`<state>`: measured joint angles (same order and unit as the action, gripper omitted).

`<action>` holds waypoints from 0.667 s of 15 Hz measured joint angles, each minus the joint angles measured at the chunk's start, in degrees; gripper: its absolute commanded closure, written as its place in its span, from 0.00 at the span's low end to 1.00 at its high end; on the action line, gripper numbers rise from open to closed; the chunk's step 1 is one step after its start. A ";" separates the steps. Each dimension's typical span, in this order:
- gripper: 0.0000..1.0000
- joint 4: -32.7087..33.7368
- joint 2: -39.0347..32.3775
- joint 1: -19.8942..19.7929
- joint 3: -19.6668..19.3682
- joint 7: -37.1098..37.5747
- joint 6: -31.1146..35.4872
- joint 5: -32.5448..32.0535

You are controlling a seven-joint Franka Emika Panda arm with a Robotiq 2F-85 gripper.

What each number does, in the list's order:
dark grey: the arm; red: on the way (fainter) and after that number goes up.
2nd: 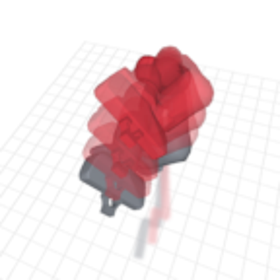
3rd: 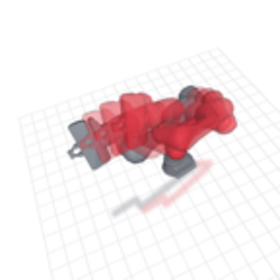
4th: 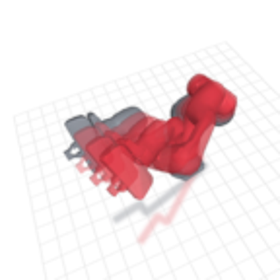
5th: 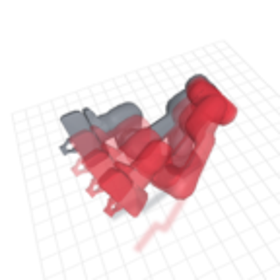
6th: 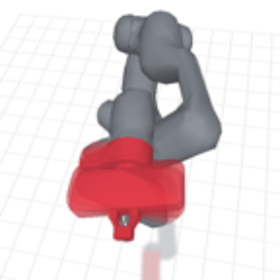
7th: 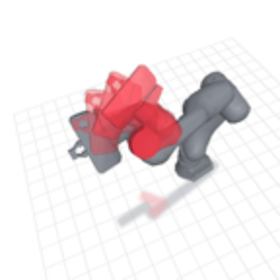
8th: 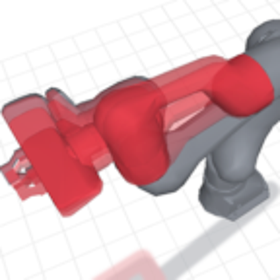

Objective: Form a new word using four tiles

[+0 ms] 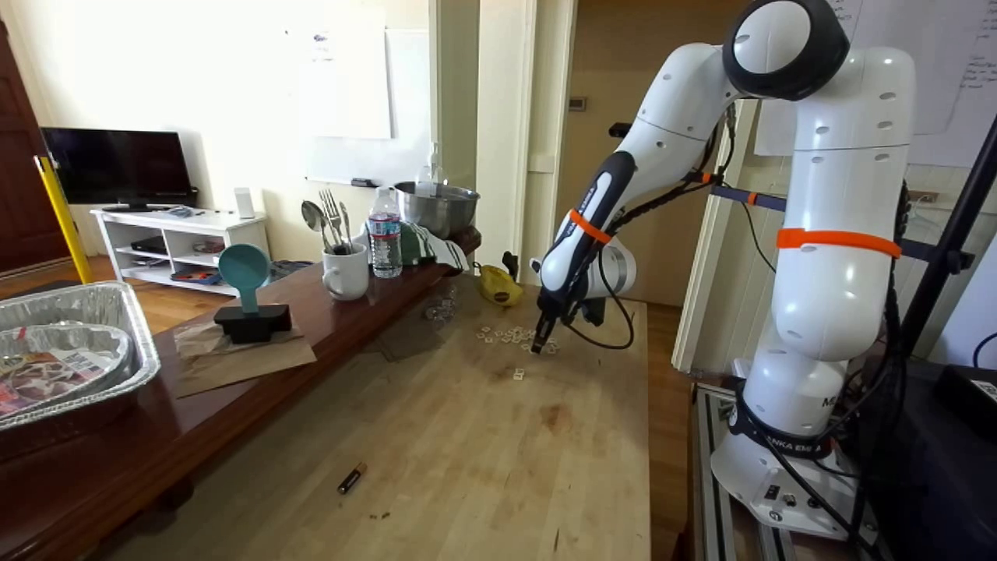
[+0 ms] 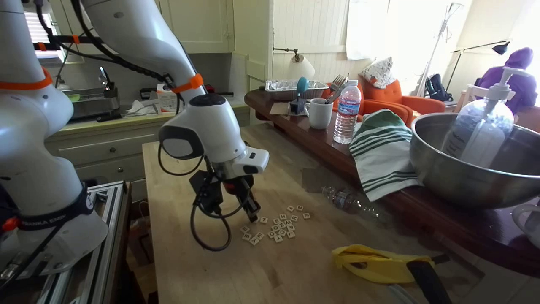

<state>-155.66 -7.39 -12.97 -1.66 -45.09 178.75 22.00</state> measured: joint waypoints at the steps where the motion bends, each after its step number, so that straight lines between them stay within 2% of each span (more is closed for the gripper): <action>1: 1.00 0.02 -0.01 0.01 0.19 0.32 0.00 0.16; 10: 1.00 0.80 0.17 0.05 5.39 4.37 -1.81 7.55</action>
<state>-154.86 -7.22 -12.92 3.74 -40.72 176.94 29.55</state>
